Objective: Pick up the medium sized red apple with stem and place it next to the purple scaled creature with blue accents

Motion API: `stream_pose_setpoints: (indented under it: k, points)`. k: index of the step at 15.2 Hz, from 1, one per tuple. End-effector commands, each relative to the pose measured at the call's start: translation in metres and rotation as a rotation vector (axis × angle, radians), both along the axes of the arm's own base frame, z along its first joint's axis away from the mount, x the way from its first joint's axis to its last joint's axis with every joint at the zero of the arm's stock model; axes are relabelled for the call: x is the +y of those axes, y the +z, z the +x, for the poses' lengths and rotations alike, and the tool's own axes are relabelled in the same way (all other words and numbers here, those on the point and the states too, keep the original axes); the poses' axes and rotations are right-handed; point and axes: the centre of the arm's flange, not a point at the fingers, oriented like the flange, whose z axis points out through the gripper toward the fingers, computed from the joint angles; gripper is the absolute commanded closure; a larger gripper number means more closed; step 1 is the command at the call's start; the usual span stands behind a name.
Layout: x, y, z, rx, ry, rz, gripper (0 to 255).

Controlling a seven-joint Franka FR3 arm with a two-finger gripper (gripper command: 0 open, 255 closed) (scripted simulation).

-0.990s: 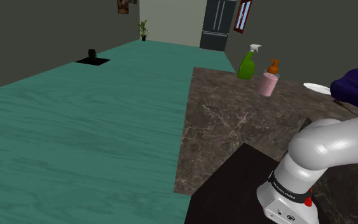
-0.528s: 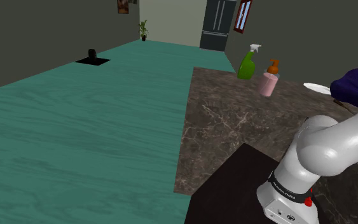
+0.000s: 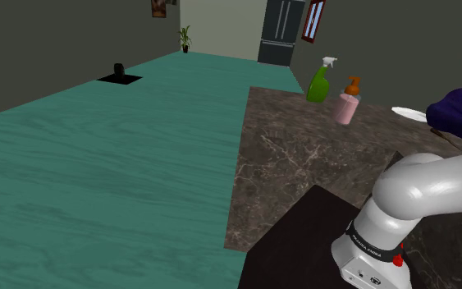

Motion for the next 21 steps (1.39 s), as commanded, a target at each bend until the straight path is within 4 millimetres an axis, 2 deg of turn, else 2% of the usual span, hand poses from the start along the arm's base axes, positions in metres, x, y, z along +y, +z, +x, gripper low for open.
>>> stream_pose_setpoints:
  k: [1, 21]
  points:
    - [0.000, -0.011, 0.000, 0.000, 0.000, -0.001, 255]
    - [0.000, -0.117, 0.000, 0.000, 0.000, -0.001, 255]
